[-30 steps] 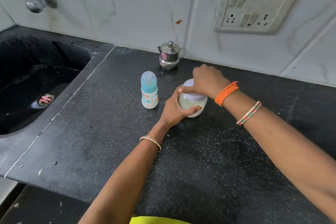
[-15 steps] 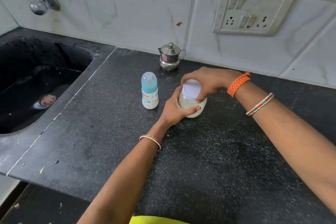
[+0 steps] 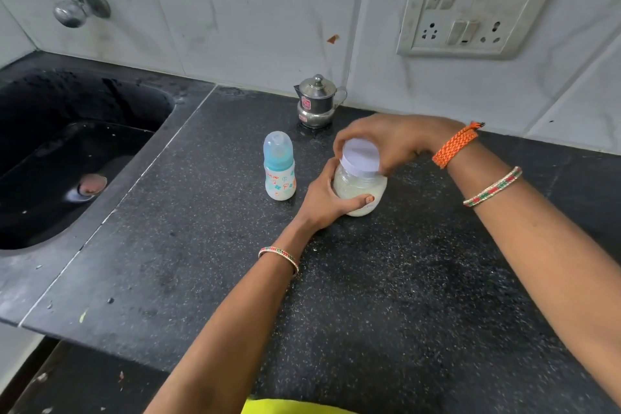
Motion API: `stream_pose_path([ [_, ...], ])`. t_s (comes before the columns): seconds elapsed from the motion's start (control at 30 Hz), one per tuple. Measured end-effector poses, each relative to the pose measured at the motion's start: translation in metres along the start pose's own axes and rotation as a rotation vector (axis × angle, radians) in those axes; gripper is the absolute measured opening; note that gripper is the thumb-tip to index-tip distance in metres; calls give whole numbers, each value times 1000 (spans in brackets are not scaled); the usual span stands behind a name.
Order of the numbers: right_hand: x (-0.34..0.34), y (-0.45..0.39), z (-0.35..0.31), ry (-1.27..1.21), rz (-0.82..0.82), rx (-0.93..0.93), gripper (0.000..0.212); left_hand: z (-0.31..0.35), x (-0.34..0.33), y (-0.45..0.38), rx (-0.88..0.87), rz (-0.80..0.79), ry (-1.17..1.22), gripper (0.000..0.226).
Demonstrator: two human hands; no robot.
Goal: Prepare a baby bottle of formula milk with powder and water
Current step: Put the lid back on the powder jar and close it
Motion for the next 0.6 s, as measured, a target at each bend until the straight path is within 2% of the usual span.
stream_pose_path([
  [0.1, 21, 11, 0, -45, 90, -14, 73, -3, 0, 0, -13, 5, -7, 81],
  [0.4, -9, 2, 10, 32, 25, -144, 73, -1, -3, -2, -25, 7, -30, 87],
  [0.5, -3, 4, 6, 137, 139, -224, 62, -4, -3, 0, -26, 6, -15, 87],
  [0.6, -7, 7, 4, 239, 244, -362, 70, -4, -4, -1, -26, -2, -11, 80],
])
Point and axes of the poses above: each hand's wrist, its own y-axis away from the middle knuckle, its own x-axis out of the back of the hand, z = x × y, the point moved 7 cm from there along -y, towards the middle knuckle, and after that the axes turned 11 degrees about x, right-handed, at the moved point
